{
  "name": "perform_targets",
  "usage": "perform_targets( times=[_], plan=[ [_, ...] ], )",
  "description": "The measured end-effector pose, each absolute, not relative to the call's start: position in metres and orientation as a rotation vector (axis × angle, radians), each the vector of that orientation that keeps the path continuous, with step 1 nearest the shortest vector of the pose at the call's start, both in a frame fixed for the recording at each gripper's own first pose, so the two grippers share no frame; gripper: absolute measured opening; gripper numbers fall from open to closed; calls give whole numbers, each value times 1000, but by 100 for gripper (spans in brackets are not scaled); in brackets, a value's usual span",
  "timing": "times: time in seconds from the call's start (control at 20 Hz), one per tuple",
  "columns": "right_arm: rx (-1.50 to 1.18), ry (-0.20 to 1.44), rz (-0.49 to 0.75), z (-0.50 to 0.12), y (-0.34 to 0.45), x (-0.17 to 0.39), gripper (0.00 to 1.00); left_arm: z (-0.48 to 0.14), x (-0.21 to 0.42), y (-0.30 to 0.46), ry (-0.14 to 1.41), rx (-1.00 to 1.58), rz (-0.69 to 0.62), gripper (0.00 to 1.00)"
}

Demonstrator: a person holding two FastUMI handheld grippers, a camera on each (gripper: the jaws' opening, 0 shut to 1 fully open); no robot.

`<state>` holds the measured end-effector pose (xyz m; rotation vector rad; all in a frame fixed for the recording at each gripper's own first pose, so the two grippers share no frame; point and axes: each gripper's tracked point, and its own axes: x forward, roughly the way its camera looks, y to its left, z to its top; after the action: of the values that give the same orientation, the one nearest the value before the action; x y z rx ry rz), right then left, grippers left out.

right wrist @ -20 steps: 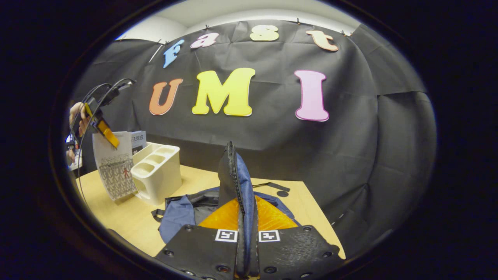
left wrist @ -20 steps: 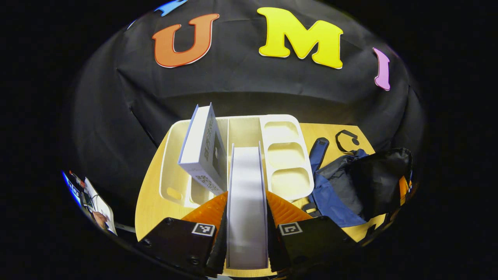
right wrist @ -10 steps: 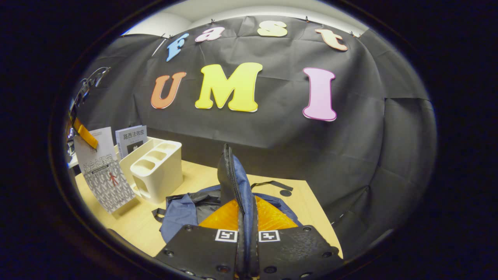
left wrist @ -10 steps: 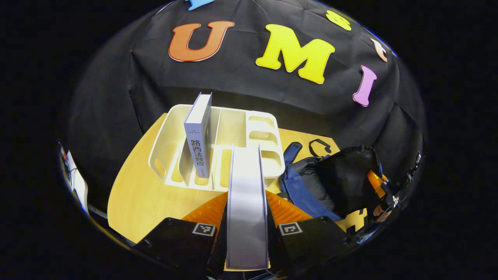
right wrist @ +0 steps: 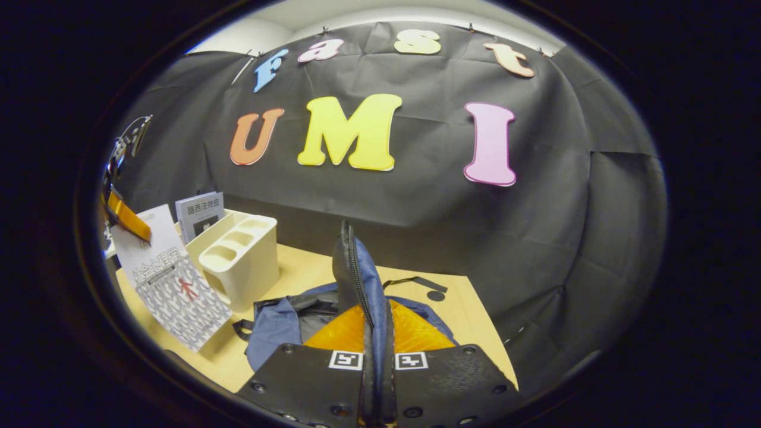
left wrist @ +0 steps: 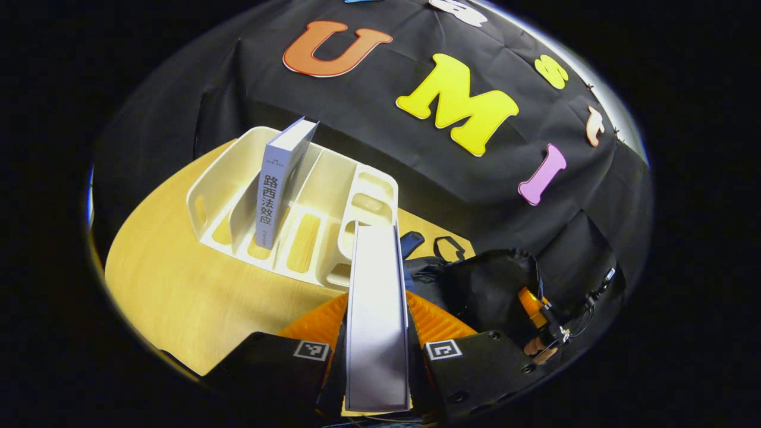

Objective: Open the schoolbag, grab two books from the bookshelf and put them into the schoolbag.

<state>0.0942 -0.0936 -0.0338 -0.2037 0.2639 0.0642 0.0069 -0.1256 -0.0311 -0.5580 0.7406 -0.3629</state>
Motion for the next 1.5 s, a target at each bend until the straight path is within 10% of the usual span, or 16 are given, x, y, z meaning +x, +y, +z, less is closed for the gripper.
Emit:
perform_targets(
  times=[1.5],
  plan=[
    [-231,167,110,25,-80,113,5,-128,67,-423,765,-1023,-468,45]
  ],
)
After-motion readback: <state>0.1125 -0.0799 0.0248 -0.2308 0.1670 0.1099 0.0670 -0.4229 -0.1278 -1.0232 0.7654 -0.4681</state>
